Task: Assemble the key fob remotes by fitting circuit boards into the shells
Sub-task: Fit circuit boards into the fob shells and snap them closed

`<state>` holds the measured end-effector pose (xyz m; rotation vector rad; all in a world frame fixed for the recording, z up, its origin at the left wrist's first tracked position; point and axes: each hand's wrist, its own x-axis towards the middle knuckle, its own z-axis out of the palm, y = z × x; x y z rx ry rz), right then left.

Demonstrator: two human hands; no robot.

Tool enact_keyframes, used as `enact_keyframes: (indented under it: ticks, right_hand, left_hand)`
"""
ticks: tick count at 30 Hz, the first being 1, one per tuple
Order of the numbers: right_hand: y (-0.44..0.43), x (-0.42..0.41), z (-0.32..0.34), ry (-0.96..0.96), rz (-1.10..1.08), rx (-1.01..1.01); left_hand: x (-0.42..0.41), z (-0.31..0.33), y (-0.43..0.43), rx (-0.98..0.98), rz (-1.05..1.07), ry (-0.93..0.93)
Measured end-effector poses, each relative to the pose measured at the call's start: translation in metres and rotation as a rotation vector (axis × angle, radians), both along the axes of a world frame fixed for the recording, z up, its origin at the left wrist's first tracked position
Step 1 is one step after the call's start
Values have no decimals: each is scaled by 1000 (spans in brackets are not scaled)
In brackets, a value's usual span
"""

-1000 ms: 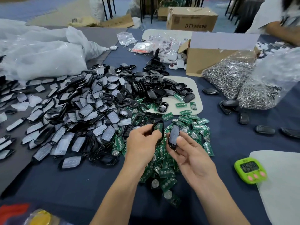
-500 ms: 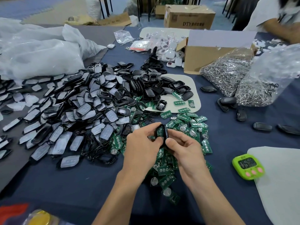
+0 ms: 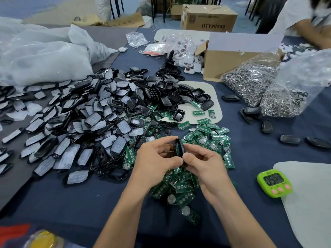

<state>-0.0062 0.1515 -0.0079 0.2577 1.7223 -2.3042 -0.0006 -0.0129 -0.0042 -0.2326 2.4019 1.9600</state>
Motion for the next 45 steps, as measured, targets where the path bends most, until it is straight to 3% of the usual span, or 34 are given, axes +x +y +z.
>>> enact_keyframes:
  ticks: [4,12,17,21,26,38,45]
  right_hand:
    - [4,-1,1,-35,40,5]
    - [5,-2,4,47,34,66]
    - [0,-1,3,136,-27,229]
    - [1,-3,6,184,6,326]
    - [2,-4,10,236,73,370]
    - [5,-3,5,238,-1,385]
    - [3,0,-1,187,35,239]
  left_hand:
    - [1,3,-4,-86,-12,40]
    - [2,6,-6,-81,-57,63]
    - [2,3,-9,20,-101,60]
    - [5,1,-9,190,-69,27]
    - [0,2,-9,239,-17,49]
    - [1,-1,1,272,-6,56]
    - [6,1,-1,387,0,27]
